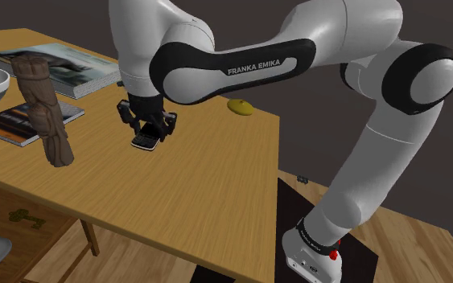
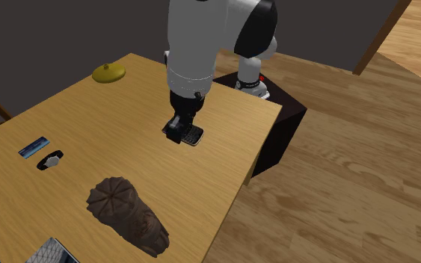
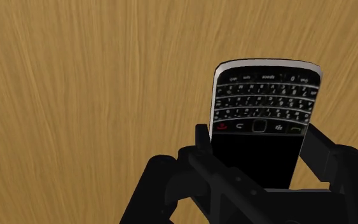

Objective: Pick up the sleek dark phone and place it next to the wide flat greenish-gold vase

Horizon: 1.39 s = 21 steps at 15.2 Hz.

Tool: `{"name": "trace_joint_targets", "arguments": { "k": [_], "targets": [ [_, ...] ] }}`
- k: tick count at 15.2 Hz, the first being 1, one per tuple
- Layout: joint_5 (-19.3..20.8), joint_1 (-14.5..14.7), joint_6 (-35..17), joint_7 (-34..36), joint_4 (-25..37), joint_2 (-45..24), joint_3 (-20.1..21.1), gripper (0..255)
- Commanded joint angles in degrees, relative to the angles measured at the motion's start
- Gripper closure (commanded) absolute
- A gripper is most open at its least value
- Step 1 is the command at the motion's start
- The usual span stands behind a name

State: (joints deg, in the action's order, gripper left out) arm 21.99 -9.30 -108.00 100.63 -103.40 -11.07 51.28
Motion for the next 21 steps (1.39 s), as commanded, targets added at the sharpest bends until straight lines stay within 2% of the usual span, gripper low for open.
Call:
{"name": "trace_joint_targets", "arguments": {
  "k": [1,6,11,21],
  "targets": [
    [-1.5,-2.5,-1.4,-3.2,-1.8,2.0,-0.5,255],
    [-5.7,-8.3,-5.0,-11.9,-6.6,7.3,-2.8,255],
    [-8.3,-12.6,-7.7,-20.1,-9.6,10.5,-6.2,255],
    [-9.2,-19.5,-11.2,-33.8,-10.4,10.7,-13.1,255]
  ]
}}
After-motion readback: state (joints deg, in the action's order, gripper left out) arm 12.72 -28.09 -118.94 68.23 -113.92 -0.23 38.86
